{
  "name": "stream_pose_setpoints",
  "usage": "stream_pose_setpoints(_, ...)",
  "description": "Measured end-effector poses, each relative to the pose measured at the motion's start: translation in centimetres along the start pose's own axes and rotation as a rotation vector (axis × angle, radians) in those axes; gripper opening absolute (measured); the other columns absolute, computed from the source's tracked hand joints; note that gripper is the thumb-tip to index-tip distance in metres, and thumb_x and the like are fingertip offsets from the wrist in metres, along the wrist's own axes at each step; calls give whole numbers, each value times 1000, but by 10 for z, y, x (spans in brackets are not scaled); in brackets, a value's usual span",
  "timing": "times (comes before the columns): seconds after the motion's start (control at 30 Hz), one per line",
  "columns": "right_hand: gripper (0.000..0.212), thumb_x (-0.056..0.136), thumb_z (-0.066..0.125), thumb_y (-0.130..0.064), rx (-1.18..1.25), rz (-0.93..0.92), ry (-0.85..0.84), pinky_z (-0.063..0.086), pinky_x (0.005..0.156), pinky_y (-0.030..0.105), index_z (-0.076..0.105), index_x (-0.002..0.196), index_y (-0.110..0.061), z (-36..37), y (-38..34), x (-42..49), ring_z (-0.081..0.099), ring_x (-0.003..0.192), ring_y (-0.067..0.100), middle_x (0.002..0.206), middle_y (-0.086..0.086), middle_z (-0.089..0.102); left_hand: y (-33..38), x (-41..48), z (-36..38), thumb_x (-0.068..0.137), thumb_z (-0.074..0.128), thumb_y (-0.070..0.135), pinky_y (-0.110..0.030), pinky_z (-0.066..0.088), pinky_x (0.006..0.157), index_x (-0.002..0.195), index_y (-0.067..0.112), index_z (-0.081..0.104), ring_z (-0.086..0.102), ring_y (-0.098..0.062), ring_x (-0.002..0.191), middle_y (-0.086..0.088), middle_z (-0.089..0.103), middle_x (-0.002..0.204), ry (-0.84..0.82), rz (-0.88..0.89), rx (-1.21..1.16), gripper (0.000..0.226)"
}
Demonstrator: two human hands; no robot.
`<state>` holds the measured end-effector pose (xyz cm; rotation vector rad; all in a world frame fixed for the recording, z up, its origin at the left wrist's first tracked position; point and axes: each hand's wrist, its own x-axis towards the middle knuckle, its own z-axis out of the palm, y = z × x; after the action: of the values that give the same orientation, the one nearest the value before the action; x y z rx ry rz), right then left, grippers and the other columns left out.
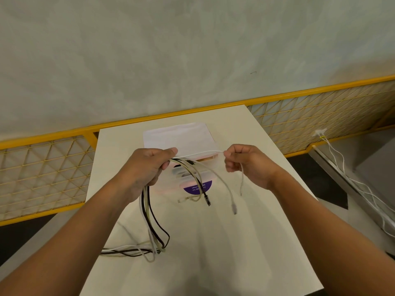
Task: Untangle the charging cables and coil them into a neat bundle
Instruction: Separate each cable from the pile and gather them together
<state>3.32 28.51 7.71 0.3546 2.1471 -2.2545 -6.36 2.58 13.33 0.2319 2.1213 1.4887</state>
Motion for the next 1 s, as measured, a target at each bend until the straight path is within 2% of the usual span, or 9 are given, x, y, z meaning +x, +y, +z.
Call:
stream_pose_setpoints(0.17, 16, 83, 64, -20, 188, 172, -68, 38, 57, 31, 67, 74, -7, -20, 11, -7, 27, 59, 21, 59, 2, 39, -2, 1, -8, 90, 69, 39, -23, 16, 45, 52, 15, 49, 13, -17, 49, -2, 23, 54, 38, -6, -37, 49)
stream_pose_setpoints(0.27, 14, 81, 66, -17, 126, 248, -137, 40, 56, 29, 71, 75, -5, -25, 22, -11, 35, 57, 19, 60, 6, 46, -2, 2, -9, 90, 70, 39, -24, 16, 46, 49, 17, 49, 13, -19, 52, -3, 23, 55, 51, 5, -41, 51)
stream_pose_setpoints(0.4, 10, 80, 69, -15, -129, 322, -170, 39, 58, 28, 77, 76, -10, -24, 31, -13, 43, 60, 17, 75, 14, 56, 0, 2, -6, 90, 70, 37, -24, 17, 45, 48, 17, 49, 13, -18, 49, -4, 24, 54, 47, 28, -39, 52)
stream_pose_setpoints(0.53, 25, 94, 65, -4, -323, 361, -85, 38, 56, 26, 77, 73, -12, -18, 35, -11, 44, 56, 13, 67, 8, 60, 2, 1, -2, 91, 69, 33, -23, 16, 44, 51, 13, 47, 13, -17, 46, -3, 23, 52, 35, 54, -36, 50)
stream_pose_setpoints(0.67, 25, 91, 65, -3, -338, 333, 86, 35, 56, 28, 74, 68, -9, -11, 42, -9, 39, 58, 16, 94, 35, 64, 2, -1, 0, 92, 69, 32, -22, 19, 42, 47, 15, 48, 14, -16, 45, -1, 24, 50, 30, 45, -36, 52)
stream_pose_setpoints(0.73, 19, 90, 67, -6, -354, 322, 141, 35, 57, 27, 71, 72, -4, -8, 47, -8, 40, 62, 17, 90, 30, 67, 2, -1, 3, 92, 69, 32, -23, 19, 43, 50, 13, 47, 14, -16, 46, -1, 24, 50, 22, 44, -26, 51)
stream_pose_setpoints(0.8, 19, 90, 71, -12, -381, 300, 177, 41, 65, 28, 72, 72, -5, -5, 51, -4, 48, 70, 18, 78, 12, 68, 2, -1, 7, 92, 69, 33, -23, 20, 43, 53, 12, 47, 15, -16, 46, -1, 24, 50, 19, 44, -14, 49)
stream_pose_setpoints(0.87, 19, 91, 71, -16, -419, 272, 199, 45, 75, 30, 73, 74, -9, -2, 51, 0, 58, 82, 19, 86, 4, 72, 4, -1, 11, 92, 68, 33, -23, 21, 42, 55, 11, 47, 16, -16, 45, -1, 25, 50, 24, 38, -10, 48)
stream_pose_setpoints(1.0, 20, 95, 66, -13, -391, 235, 84, 44, 67, 27, 74, 76, -13, -1, 49, -5, 50, 67, 16, 71, -1, 63, 9, 0, 8, 92, 68, 34, -23, 18, 44, 53, 13, 47, 14, -18, 47, -1, 25, 50, 46, 33, -39, 49)
